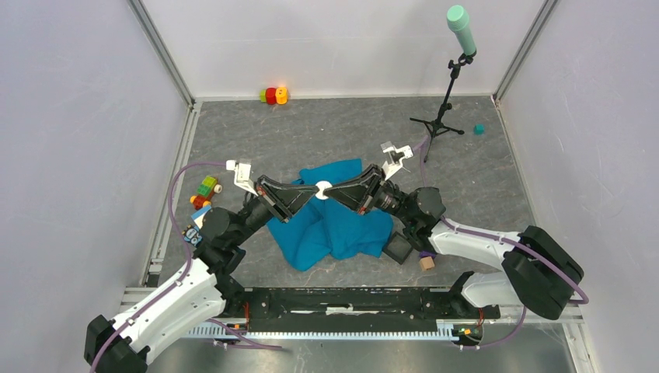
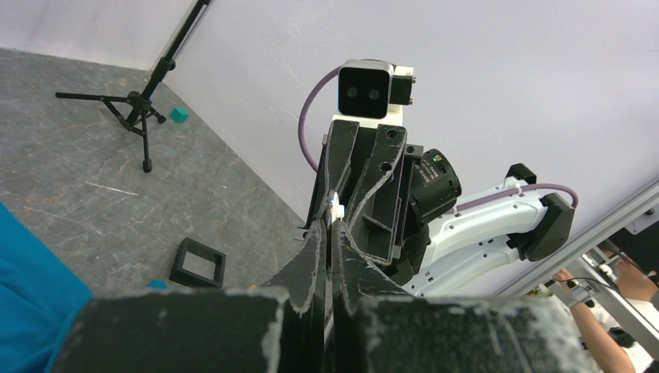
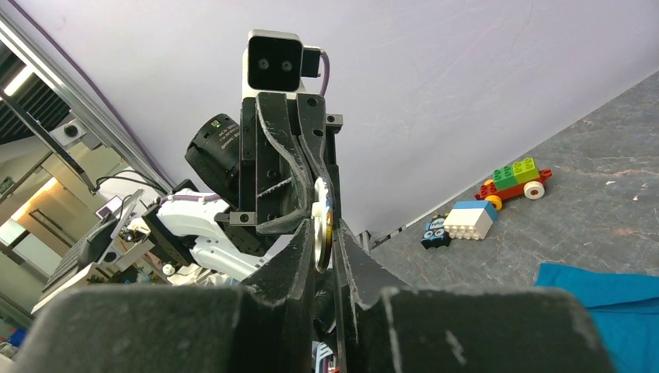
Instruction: Remove the brooch from the garment
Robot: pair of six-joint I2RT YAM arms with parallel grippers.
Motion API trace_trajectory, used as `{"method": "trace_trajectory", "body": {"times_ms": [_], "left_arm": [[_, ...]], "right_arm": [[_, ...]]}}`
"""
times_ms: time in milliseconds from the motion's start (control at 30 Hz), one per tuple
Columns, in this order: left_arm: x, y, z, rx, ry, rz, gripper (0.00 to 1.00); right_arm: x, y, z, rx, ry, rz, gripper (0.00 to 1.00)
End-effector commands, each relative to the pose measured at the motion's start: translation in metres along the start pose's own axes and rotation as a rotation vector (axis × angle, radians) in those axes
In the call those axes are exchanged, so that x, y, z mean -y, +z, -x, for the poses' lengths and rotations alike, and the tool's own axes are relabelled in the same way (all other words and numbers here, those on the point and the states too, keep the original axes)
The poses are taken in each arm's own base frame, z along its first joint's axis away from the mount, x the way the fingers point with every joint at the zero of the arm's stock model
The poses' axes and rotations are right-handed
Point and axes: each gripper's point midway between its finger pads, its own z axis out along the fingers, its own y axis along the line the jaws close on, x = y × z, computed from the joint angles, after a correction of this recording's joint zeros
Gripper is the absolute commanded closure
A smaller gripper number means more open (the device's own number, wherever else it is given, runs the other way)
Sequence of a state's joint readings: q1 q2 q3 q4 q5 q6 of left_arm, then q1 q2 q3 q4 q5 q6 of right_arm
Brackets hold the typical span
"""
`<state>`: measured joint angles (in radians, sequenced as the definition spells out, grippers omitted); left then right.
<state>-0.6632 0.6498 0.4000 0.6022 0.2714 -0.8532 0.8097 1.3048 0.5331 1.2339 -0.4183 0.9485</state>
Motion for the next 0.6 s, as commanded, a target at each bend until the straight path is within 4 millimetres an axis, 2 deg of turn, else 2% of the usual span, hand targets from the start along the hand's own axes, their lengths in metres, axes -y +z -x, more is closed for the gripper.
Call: {"method": "trace_trajectory", "body": {"times_ms": [0,400,567], "left_arm": [[0.023,-0.002,0.005,0.005,0.083,-0.113,0.98],[0.025,-0.007,0.01,0.037,0.127,-0.114,0.98],[0.025,-0.011,0.013,0.059,0.157,-0.115,0.98]], "right_arm": [[0.006,0.01,0.0,-0.02,-0.007,-0.025,0.85],[0.034,0.005,-0.01,-0.015,0.04,-0.135,0.91],[0.04,0.001,-0.007,0.02,0.051,-0.165,0.9]]}}
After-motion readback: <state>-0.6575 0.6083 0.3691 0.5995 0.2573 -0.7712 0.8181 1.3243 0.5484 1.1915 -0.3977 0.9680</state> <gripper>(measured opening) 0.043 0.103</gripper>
